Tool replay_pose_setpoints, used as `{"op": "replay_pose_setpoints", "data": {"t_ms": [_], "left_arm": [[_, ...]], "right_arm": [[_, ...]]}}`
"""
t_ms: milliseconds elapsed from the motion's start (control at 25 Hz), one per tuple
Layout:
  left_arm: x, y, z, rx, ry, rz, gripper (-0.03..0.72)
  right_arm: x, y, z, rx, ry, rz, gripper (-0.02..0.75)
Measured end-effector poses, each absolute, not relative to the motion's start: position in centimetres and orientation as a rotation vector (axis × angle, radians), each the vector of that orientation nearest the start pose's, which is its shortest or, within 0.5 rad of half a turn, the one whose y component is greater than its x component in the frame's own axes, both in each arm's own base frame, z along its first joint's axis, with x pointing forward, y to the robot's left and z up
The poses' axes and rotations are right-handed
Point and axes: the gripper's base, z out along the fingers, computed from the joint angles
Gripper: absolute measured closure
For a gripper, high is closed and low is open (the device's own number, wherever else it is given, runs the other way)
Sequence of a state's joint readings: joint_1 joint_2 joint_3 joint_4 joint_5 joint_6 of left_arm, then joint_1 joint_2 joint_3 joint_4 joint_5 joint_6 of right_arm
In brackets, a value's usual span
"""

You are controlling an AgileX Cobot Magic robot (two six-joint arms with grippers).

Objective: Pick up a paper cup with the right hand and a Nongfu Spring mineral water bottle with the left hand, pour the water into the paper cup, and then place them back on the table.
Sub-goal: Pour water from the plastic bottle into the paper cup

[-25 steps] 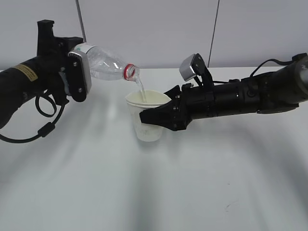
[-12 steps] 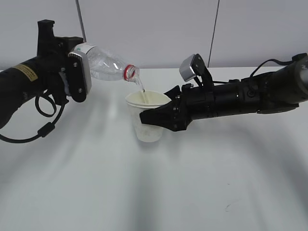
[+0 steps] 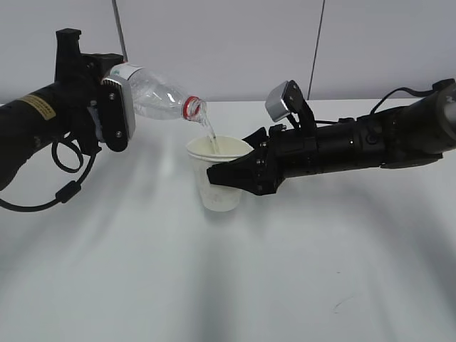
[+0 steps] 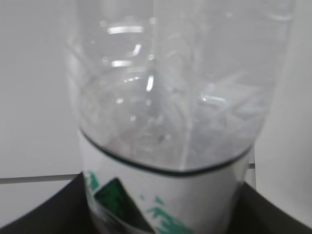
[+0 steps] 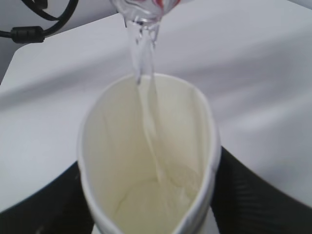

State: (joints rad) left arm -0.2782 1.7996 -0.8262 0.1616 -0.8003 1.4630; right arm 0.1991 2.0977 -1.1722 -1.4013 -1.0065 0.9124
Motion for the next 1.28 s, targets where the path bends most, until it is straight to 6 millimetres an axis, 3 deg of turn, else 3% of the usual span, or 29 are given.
{"op": "replay_pose_setpoints", "data": {"t_ms": [1280], "left_arm": [[34.96, -11.34, 20.07, 1.432, 0.982, 0.872, 0.277]], "right_arm": [[37.99, 15.27, 14.65, -1.056, 1.714, 0.921, 0.256]]}}
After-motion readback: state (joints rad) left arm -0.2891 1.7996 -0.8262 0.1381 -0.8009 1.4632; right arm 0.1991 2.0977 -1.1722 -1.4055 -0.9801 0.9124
